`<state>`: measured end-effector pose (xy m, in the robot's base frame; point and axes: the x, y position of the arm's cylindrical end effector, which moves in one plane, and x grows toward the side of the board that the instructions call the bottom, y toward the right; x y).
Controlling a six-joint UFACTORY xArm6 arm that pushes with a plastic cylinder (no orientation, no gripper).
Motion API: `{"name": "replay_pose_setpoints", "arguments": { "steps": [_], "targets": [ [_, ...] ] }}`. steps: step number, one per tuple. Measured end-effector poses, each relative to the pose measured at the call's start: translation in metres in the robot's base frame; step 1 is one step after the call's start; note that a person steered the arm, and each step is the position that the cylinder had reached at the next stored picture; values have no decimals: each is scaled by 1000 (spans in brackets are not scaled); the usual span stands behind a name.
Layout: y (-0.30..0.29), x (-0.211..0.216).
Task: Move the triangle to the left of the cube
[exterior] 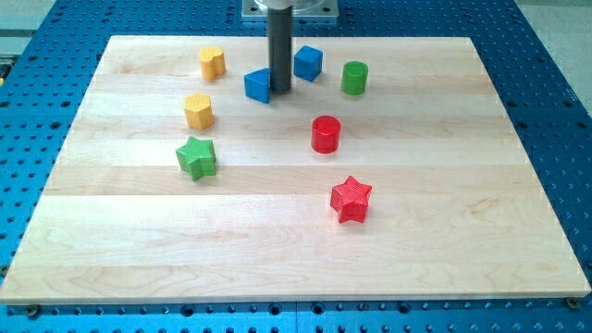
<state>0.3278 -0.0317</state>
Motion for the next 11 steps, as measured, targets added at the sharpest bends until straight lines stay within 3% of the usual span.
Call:
{"name": "replay_pose_setpoints", "arguments": {
  "steps": [1,7,9,11],
  "targets": [
    [-10,54],
    [-45,-49],
    [-14,-55],
    [-20,-51]
  ]
}}
